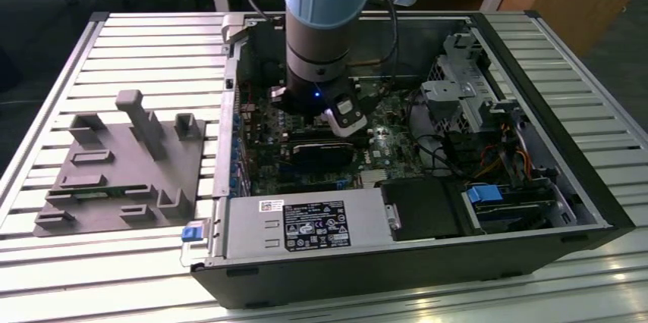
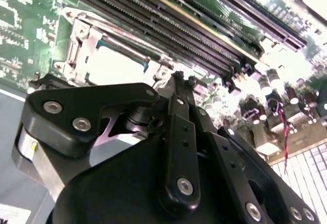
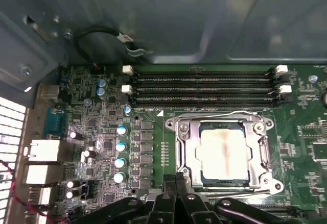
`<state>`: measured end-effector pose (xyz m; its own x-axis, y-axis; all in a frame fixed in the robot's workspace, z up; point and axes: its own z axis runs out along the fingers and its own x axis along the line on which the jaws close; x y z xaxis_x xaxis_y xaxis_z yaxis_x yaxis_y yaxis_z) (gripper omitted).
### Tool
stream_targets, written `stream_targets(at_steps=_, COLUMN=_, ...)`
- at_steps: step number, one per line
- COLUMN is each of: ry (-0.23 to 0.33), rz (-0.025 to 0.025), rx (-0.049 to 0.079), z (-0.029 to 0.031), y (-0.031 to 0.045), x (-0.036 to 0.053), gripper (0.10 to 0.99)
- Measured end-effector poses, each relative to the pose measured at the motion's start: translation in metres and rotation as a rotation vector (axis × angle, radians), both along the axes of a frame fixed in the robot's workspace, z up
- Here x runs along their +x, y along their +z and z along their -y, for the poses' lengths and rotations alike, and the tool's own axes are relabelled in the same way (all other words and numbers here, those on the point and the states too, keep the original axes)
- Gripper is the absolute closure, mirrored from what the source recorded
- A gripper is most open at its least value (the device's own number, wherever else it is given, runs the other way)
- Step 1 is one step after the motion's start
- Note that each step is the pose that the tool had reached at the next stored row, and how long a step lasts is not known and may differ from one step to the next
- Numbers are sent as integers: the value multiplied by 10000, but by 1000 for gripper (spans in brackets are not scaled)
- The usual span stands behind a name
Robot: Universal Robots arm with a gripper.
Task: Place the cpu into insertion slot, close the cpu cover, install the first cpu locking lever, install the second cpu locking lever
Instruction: 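Install the second cpu locking lever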
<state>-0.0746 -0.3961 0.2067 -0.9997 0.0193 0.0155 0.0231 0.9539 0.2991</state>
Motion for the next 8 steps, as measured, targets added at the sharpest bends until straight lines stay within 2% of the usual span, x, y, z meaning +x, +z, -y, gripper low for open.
stream_targets(at_steps=8, ry=1, rz=-1, rx=0, z=-2, y=106, x=0, gripper=980)
